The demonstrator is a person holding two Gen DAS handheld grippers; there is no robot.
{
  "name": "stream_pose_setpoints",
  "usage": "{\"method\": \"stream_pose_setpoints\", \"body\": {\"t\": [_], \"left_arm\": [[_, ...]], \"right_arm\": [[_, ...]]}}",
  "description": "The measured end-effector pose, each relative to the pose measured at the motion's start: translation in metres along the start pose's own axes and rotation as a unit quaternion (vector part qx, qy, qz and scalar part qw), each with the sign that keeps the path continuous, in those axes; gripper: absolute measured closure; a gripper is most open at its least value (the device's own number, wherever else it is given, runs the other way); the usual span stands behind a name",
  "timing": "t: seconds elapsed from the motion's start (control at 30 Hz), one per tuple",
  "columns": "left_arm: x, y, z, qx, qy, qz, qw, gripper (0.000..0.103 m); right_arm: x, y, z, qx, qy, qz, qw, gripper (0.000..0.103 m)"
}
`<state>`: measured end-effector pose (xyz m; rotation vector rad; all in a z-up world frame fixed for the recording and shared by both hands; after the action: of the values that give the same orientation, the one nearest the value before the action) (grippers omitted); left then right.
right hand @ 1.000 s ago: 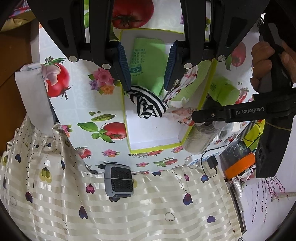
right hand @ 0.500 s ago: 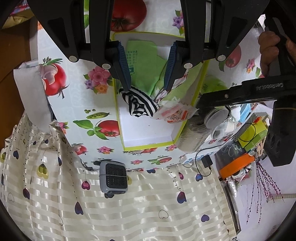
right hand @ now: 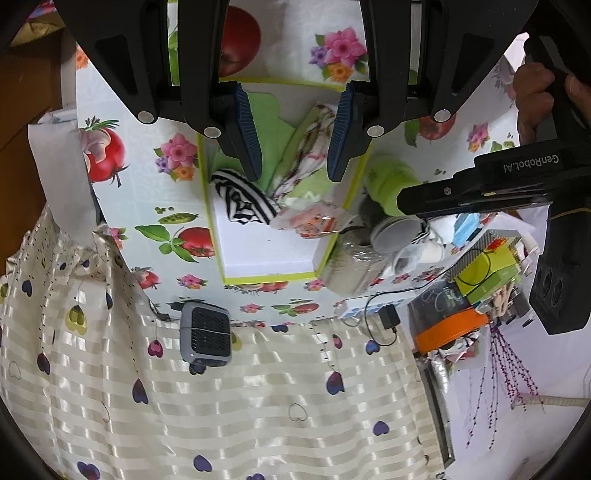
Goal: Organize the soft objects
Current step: 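Open both tools to drop the snack bag and striped fabric into the box, then withdraw both tools from the box toward the remaining items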
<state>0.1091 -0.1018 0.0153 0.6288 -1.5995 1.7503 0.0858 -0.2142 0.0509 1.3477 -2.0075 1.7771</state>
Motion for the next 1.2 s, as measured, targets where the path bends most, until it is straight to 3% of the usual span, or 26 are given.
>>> {"method": "stream_pose_setpoints", "body": {"t": [0.57,1.2], "left_arm": [[0.035,0.016,-0.034,0.018,-0.045,0.027,0.9985,0.072],[0.037,0.028,-0.064,0.044,-0.053,0.021,0.9974,0.072]], "right_arm": [[0.000,0.003,-0.041,0.033,-0.021,0.002,0.999,0.065],[-0.011,0.003,-0.063,0.052,-0.037,-0.010,0.998,0.065]]}}
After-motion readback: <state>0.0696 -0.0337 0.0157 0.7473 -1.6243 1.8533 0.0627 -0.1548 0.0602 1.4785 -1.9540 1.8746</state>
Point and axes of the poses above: each gripper's, at about its wrist camera, not at the fingertips, and x roughly against the way its jaws point, z to its right, y to its underside, the point moved 4 cm from there along -x, roughly the way its jaws point, and after that the axes turned 12 degrees about -y, right-handed, at the moved point
